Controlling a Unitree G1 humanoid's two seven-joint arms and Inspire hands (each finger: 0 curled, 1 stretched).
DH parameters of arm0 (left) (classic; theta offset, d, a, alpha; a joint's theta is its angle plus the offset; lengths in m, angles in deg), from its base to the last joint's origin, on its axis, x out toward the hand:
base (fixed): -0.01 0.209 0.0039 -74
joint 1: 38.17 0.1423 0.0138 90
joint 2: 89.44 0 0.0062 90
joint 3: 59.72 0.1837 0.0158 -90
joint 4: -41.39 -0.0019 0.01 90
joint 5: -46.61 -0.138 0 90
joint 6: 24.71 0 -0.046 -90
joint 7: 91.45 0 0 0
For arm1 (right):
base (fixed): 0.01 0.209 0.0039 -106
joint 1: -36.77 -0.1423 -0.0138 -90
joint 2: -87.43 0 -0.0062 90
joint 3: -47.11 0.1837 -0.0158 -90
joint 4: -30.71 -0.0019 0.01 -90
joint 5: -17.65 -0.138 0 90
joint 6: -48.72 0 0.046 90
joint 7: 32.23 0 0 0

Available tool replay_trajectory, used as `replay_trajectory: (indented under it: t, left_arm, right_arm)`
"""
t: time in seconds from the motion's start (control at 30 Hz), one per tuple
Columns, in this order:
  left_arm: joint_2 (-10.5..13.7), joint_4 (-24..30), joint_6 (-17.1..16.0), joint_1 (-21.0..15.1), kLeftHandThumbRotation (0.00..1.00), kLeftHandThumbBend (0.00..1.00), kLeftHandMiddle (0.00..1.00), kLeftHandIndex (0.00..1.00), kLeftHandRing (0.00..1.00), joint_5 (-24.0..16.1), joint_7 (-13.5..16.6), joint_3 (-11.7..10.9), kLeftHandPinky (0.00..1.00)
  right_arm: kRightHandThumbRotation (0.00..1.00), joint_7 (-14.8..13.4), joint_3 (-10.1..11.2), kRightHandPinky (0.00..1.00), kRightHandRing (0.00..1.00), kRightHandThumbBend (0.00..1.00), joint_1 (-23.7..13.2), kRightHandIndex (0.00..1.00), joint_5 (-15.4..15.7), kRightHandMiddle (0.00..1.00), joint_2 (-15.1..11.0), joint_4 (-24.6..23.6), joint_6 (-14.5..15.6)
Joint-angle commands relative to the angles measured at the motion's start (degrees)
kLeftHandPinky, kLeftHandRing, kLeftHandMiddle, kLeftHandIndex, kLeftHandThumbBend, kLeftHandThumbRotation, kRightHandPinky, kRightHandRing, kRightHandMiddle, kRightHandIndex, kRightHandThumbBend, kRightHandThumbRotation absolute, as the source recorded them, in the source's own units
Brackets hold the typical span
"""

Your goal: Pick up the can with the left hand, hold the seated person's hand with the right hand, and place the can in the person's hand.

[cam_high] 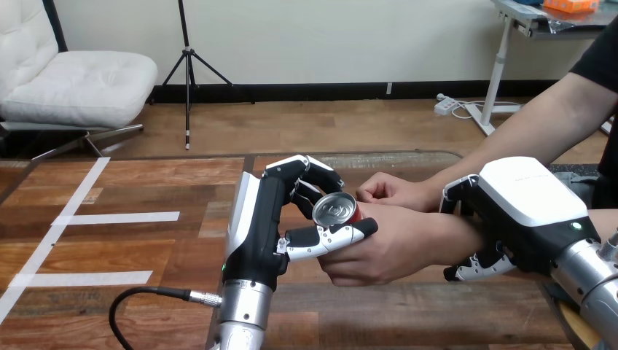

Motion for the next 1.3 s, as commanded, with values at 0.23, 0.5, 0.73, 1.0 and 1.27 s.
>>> replay_trajectory:
  t: [0.23,0.5,0.73,1.0,1.27]
  left_arm:
    - [-3.06,6.48,-1.93,-1.12,0.00,0.66,0.41,0.43,0.36,0.57,-3.43,4.35,0.32]
    - [-3.01,6.58,-2.34,-0.97,0.00,0.65,0.41,0.43,0.37,0.83,-3.76,4.23,0.32]
    - [-2.86,6.69,-2.24,-0.79,0.00,0.65,0.42,0.43,0.37,1.02,-4.20,4.28,0.32]
    - [-1.99,9.34,2.19,-0.18,0.00,0.70,0.58,0.58,0.54,0.72,-7.28,4.82,0.45]
    - [0.76,13.11,8.35,-0.01,0.15,0.76,0.90,0.91,0.87,-2.57,-12.82,5.85,0.79]
  right_arm:
    - [0.00,0.63,-2.56,0.25,0.30,0.79,-1.24,0.45,-0.80,0.39,1.93,0.59,-2.08]
    - [0.00,0.84,-2.53,0.25,0.30,0.79,-1.21,0.45,-1.02,0.38,1.96,0.72,-2.09]
    - [0.00,0.48,-2.51,0.25,0.31,0.79,-1.20,0.45,-0.74,0.39,1.94,0.85,-2.20]
    - [0.00,0.38,-2.34,0.24,0.29,0.79,-1.21,0.45,-1.08,0.38,2.01,1.23,-2.31]
    - [0.00,0.03,-2.24,0.21,0.27,0.79,-1.22,0.45,-1.08,0.35,1.99,1.66,-2.63]
